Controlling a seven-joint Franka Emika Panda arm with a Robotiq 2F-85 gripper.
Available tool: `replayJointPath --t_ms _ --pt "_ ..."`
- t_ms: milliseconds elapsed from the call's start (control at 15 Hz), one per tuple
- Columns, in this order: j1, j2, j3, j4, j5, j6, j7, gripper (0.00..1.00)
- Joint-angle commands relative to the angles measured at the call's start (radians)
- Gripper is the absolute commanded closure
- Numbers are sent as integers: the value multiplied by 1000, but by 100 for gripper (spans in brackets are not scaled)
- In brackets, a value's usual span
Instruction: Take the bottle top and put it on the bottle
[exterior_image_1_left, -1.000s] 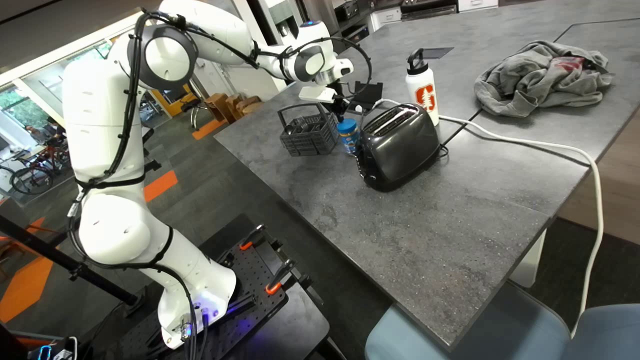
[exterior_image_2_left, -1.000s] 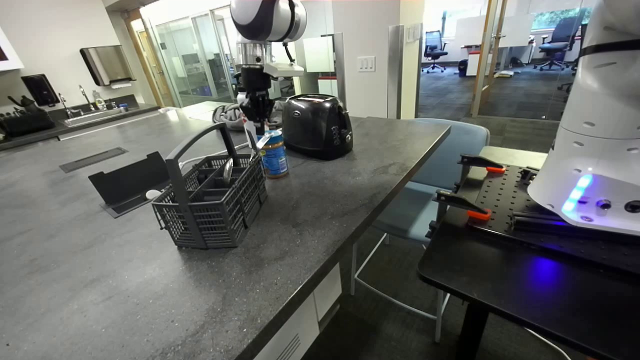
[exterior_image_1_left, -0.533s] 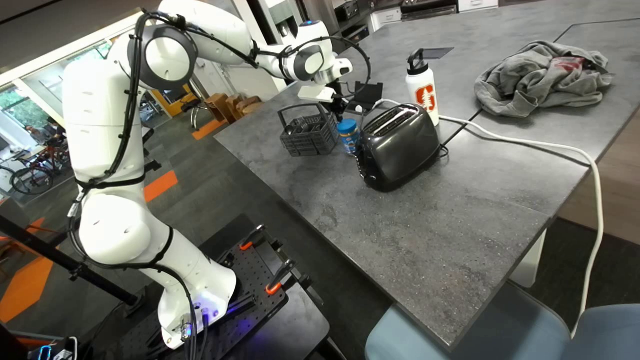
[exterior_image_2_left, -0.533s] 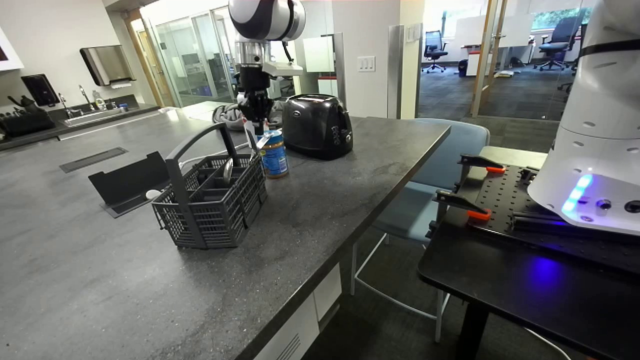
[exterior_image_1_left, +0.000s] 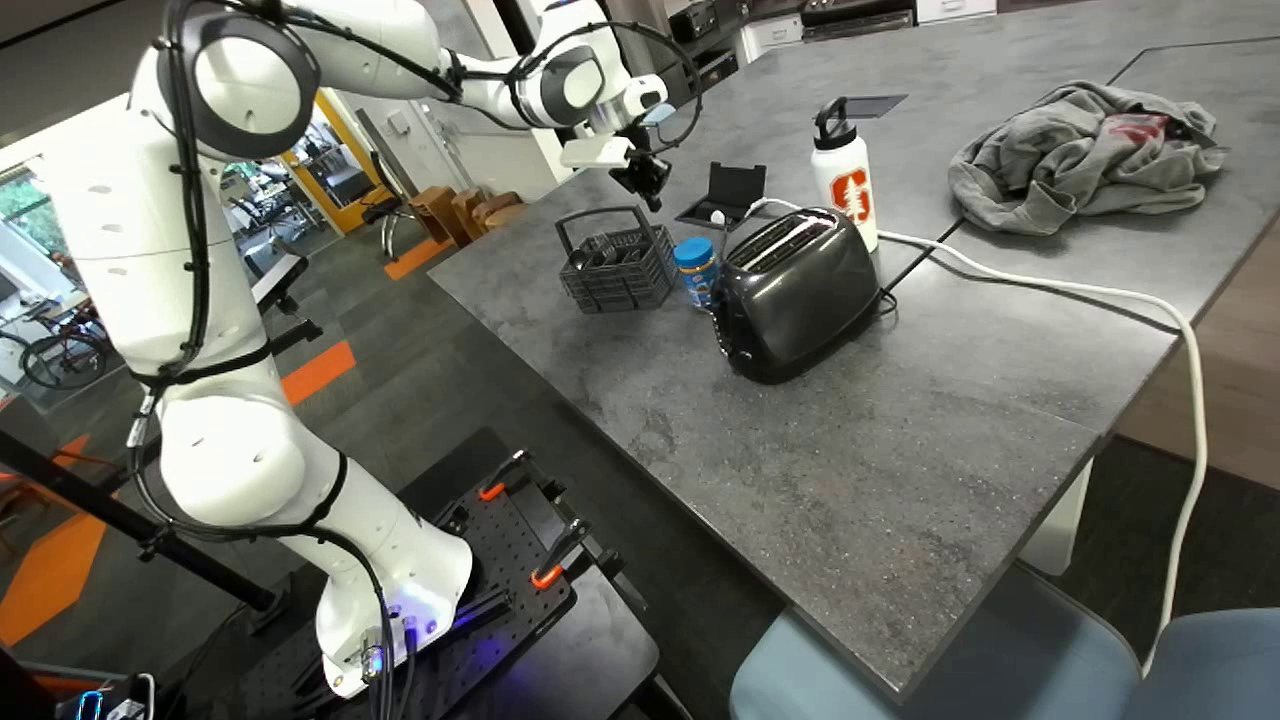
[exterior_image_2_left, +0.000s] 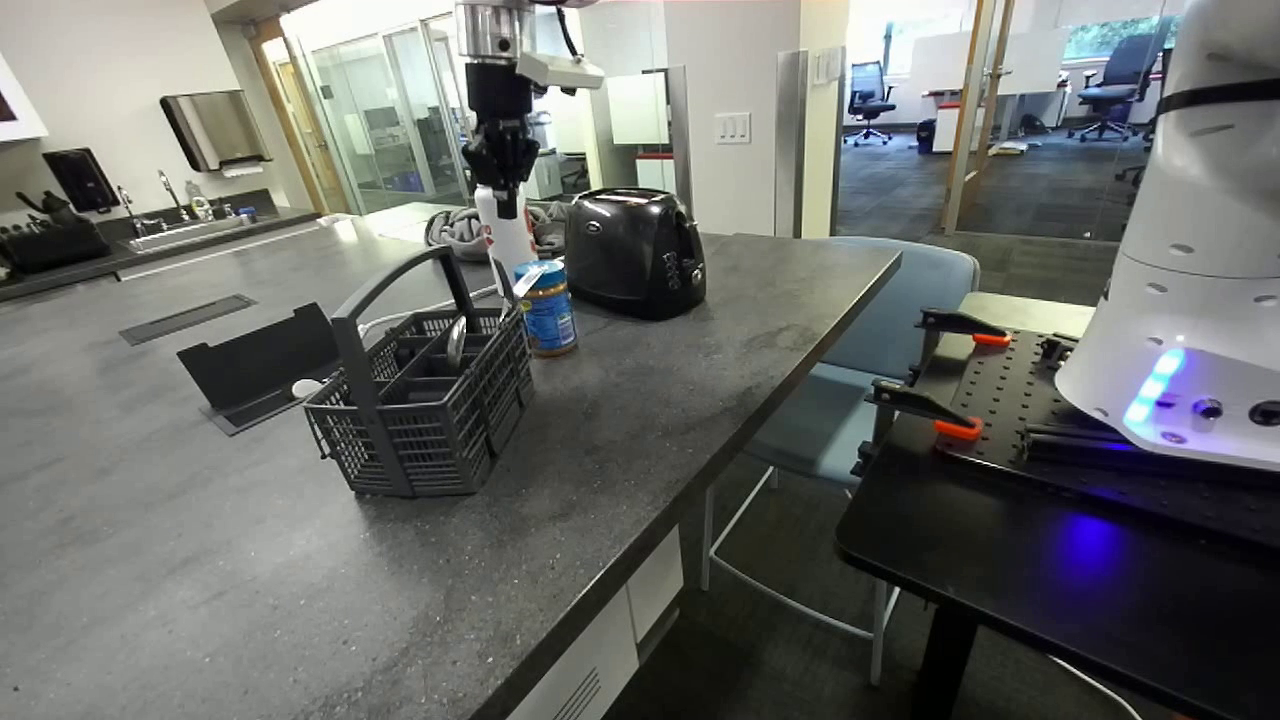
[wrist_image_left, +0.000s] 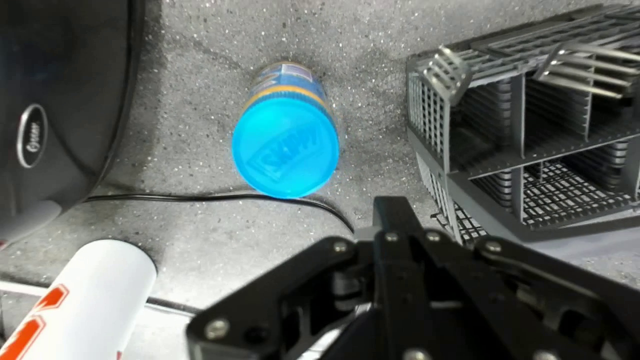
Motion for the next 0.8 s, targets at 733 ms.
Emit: replayJointPath --t_ms 733 --pt "27 -338 -34 -275 -201 -185 188 100"
